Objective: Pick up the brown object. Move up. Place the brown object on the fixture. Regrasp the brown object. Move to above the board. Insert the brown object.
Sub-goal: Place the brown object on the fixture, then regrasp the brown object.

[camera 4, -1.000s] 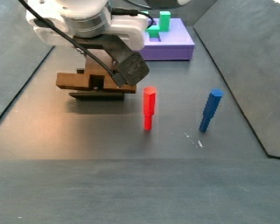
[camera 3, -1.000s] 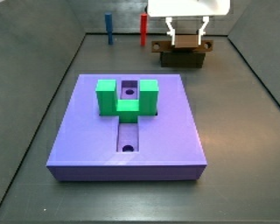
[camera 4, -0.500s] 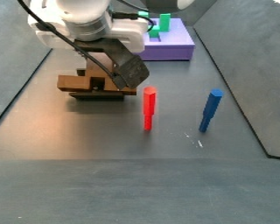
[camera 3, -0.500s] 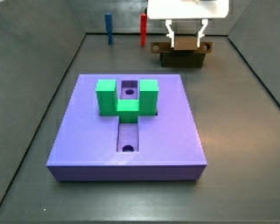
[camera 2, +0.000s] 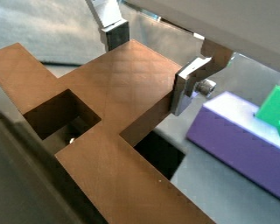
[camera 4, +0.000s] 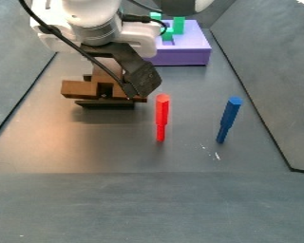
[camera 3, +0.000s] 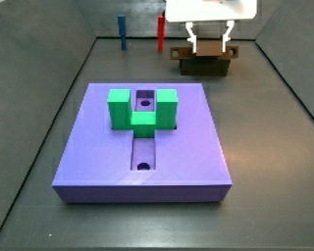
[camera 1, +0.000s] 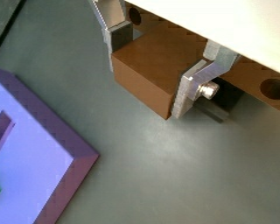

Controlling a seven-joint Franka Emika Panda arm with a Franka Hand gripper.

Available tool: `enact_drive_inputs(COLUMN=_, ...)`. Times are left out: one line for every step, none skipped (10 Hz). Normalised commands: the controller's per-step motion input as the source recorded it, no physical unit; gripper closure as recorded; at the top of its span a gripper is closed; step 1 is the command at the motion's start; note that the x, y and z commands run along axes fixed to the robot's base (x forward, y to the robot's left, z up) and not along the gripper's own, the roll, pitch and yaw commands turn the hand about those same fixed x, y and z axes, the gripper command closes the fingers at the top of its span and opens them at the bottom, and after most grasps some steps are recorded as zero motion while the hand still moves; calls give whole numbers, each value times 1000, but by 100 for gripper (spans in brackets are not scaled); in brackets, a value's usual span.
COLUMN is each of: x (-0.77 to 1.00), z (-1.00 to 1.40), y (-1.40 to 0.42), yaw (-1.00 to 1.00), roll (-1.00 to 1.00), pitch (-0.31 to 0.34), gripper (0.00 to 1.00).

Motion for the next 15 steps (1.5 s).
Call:
enact_drive_inputs(x=257, z=89, y=46, yaw=0, roll=-554, pitch=0, gripper=100)
enact_drive_inputs(x=171, z=0, y=26, yaw=0, roll=-346, pitch=0, gripper=100)
enact_drive_inputs(x=74, z=0, y=0, yaw=0, roll=-86, pitch=0, gripper=100)
enact_drive_inputs(x=0, z=0, y=0, yaw=0, roll=-14, pitch=0, gripper=100)
enact_drive_inputs(x=0, z=0, y=0, yaw=0, roll=14, pitch=0, gripper=100)
enact_drive_inputs(x=0, z=0, y=0, yaw=0, roll=29, pitch=0, gripper=100)
enact_drive_inputs(x=0, z=0, y=0, yaw=0, roll=0, pitch=0, gripper=0)
enact_drive_inputs(x=37, z=729, y=-123, yaw=0, roll=774, pitch=80, gripper=0)
enact_drive_inputs(x=0, z=657, y=-163, yaw=0, roll=986, pitch=134, gripper=0)
enact_drive_inputs(x=-80, z=574, y=-126, yaw=0, roll=891, pitch=31, gripper=0)
enact_drive_inputs(x=-43, z=546, y=-163, yaw=14, roll=803, pitch=0, gripper=0)
enact_drive_inputs(x=-60, z=417, y=-163, yaw=40, roll=723, pitch=0, gripper=0)
enact_drive_inputs(x=-86, z=269, y=-206, yaw=69, roll=720, pitch=-71, gripper=0)
enact_drive_inputs(x=0, z=200, y=-189, yaw=123, roll=823, pitch=-137, gripper=0)
enact_drive_inputs(x=117, z=149, y=-120, yaw=177, roll=954, pitch=-94, gripper=0)
